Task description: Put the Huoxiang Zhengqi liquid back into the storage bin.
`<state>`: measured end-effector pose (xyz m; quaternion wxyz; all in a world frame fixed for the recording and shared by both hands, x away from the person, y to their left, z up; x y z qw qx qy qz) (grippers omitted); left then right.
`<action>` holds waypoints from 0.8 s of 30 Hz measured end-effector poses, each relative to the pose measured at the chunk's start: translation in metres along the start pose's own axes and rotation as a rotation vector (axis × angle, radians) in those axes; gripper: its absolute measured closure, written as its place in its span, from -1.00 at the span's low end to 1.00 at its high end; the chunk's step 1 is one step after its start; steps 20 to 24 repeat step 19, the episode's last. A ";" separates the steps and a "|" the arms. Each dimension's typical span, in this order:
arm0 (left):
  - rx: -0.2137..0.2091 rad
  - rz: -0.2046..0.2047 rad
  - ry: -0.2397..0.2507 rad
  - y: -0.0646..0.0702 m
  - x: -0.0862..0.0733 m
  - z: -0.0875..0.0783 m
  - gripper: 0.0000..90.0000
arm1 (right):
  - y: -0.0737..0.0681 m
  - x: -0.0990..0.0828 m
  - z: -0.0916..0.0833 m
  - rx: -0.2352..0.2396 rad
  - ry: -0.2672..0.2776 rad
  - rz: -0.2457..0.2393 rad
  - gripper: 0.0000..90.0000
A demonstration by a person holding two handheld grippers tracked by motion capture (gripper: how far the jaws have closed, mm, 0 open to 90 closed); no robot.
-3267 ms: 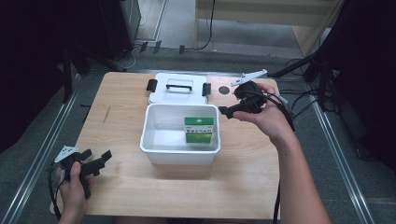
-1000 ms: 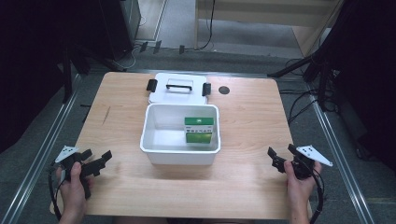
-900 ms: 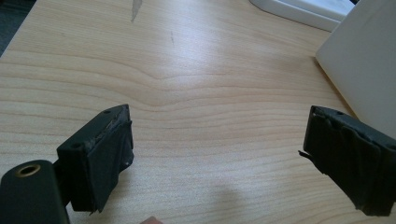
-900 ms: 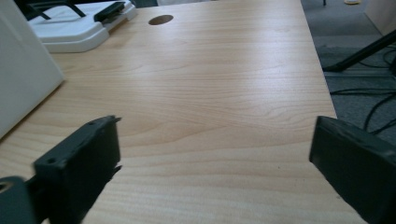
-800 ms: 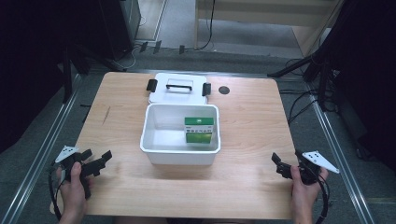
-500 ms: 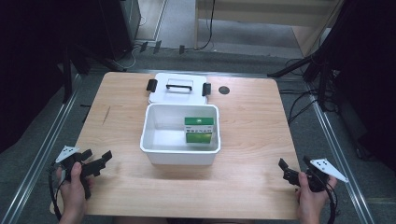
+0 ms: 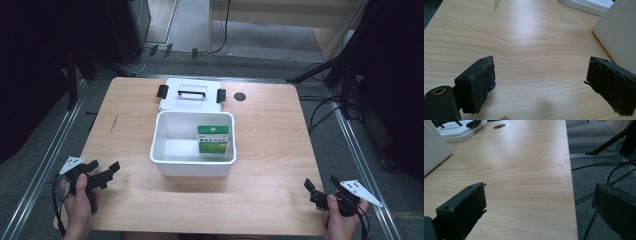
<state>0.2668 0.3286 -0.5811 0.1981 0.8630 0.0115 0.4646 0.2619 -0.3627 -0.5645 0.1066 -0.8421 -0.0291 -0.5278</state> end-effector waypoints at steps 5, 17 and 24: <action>0.000 0.000 -0.002 0.000 0.000 0.000 -0.80 | 0.000 -0.002 -0.004 0.011 0.031 0.029 -1.00; 0.001 0.002 -0.001 0.000 0.000 0.000 -0.80 | -0.007 -0.004 -0.003 0.022 0.009 0.010 -1.00; 0.001 0.004 -0.006 0.000 0.000 0.000 -0.80 | -0.007 -0.004 -0.003 0.021 0.003 0.008 -1.00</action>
Point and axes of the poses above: each handheld gripper's, and its own axes: z roughly forward along the jaws, x roughly out of its top, y roughly to its right, the point moved 5 cm from there along z, roughly forward along the jaws, and after that the axes turned 4 degrees about -x, right-handed, at the moved point
